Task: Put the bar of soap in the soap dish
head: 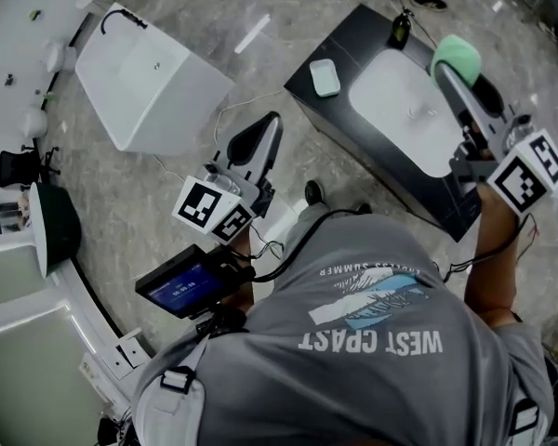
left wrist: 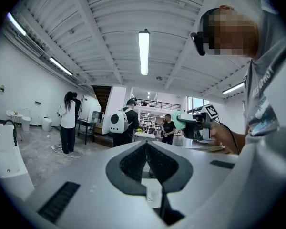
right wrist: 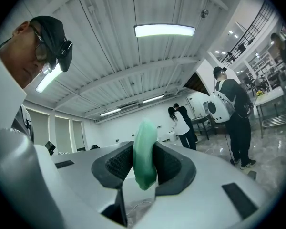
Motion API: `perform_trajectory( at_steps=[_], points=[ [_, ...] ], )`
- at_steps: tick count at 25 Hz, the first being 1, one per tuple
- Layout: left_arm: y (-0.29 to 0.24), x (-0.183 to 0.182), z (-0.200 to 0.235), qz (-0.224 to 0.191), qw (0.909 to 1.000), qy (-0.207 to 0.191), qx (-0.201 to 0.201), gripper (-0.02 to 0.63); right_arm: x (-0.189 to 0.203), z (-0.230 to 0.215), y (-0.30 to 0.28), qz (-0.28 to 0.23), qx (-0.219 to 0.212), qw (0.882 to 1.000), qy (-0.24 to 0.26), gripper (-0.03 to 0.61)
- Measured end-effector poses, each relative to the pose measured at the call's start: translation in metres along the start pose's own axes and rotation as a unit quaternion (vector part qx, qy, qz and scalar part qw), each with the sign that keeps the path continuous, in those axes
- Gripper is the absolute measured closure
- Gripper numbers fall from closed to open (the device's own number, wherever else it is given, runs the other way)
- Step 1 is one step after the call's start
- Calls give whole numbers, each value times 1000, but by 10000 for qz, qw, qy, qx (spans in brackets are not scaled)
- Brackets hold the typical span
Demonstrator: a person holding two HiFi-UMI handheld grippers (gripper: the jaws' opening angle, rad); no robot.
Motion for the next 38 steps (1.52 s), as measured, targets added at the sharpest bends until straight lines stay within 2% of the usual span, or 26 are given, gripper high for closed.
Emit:
perform_trajectory(
  at_steps=[5, 8, 13, 16, 22, 28, 35, 38],
  points=[
    [5, 19, 24, 62, 9993, 168, 339, 607, 22, 8, 1, 47, 269, 9996, -68, 456],
    [1, 13, 46, 101, 9986, 236, 470, 607, 30, 13, -15, 146, 396, 9991, -62, 456],
    [-6, 4, 95, -94, 9982, 299, 521, 607, 28, 19, -62, 208, 438, 9985, 247, 456],
    [3, 1, 122, -191, 9977, 379, 532, 607, 34, 34, -87, 314, 462, 9979, 314, 456],
    [9, -2, 162, -369, 9961, 407, 689, 607, 46, 49, -118, 193, 534, 9976, 394, 456],
    [15, -10, 187, -391, 9943, 361, 920, 607, 59, 68, -142, 236, 657, 9961, 533, 456],
    [2, 3, 204, -457, 9934, 370, 989, 607, 74, 48, -150, 270, 740, 9952, 574, 456],
    [3, -6, 202, -458, 9938, 424, 920, 607, 67, 50, -154, 331, 742, 9953, 528, 456]
  ],
)
Point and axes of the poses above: the fingertips, and each gripper's own axes: y backward along the fingers, z to its left, x out of its underside, the point moved 10 cm from there along y, backward along the fingers, and after that the axes turned 15 degrees about -z, right-handed, at the moved point
